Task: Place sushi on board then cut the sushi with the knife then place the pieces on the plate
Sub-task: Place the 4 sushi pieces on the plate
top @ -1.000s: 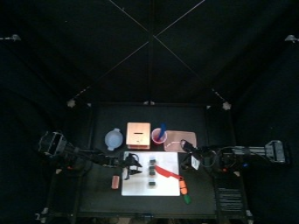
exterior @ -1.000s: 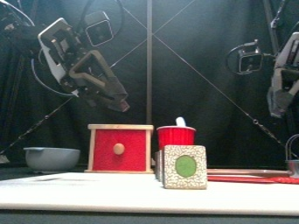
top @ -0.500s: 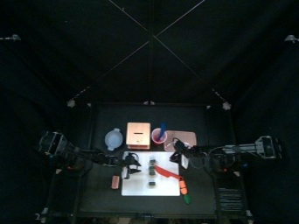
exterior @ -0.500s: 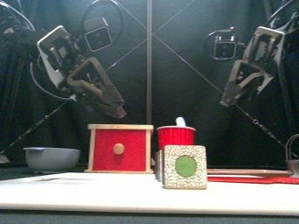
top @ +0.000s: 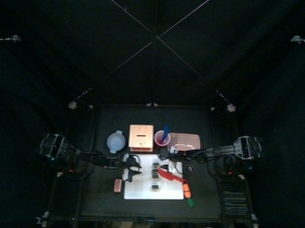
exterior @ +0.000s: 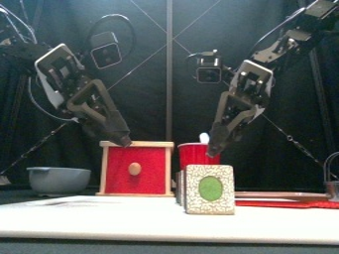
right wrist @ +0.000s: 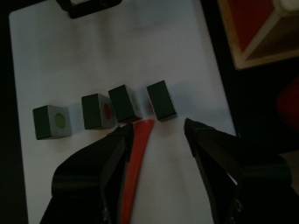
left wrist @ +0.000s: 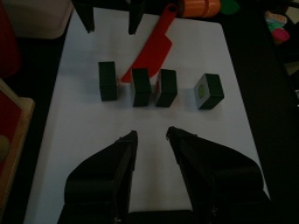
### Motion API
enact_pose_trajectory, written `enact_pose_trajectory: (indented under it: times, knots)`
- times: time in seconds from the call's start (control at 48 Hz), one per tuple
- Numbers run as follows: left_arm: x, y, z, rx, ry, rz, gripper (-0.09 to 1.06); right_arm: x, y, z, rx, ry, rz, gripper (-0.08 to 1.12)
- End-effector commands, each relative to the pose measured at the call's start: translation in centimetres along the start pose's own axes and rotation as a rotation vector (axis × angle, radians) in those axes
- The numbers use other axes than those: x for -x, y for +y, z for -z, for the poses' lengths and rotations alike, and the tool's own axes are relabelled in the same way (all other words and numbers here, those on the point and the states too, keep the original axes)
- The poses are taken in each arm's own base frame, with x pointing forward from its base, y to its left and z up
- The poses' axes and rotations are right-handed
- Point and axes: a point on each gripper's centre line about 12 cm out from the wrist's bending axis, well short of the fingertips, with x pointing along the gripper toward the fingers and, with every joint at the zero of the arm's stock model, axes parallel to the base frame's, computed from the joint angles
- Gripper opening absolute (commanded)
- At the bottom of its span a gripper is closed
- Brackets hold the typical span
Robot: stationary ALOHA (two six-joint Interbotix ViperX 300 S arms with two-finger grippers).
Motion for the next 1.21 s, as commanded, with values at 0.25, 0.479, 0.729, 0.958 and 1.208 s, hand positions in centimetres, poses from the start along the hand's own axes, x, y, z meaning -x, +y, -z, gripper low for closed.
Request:
enact_pose_trajectory:
  times: [0.25, 0.479, 0.729, 0.958, 1.208]
  knots:
    - [0.1, 0.3, 0.0, 0.001, -0.004, -0.007, 0.75, -2.1, 0.3, -2.5, 0.047, 0.025, -0.004, 0.84]
    - [0.2, 0.4, 0.3, 0.003, 0.002, -0.01, 0.75, -2.8, 0.0, -2.8, 0.043, 0.046, 0.001, 0.84]
    - [0.2, 0.4, 0.3, 0.003, 0.003, -0.01, 0.75, -3.1, -1.0, -3.2, 0.028, 0.042, 0.017, 0.84]
    - [0.2, 0.4, 0.4, 0.002, 0.006, -0.011, 0.75, -3.2, -1.6, -3.1, 0.018, 0.048, 0.028, 0.84]
    - [0.2, 0.4, 0.5, 0.002, 0.008, -0.011, 0.75, -3.9, -1.5, -2.4, 0.019, 0.092, 0.025, 0.84]
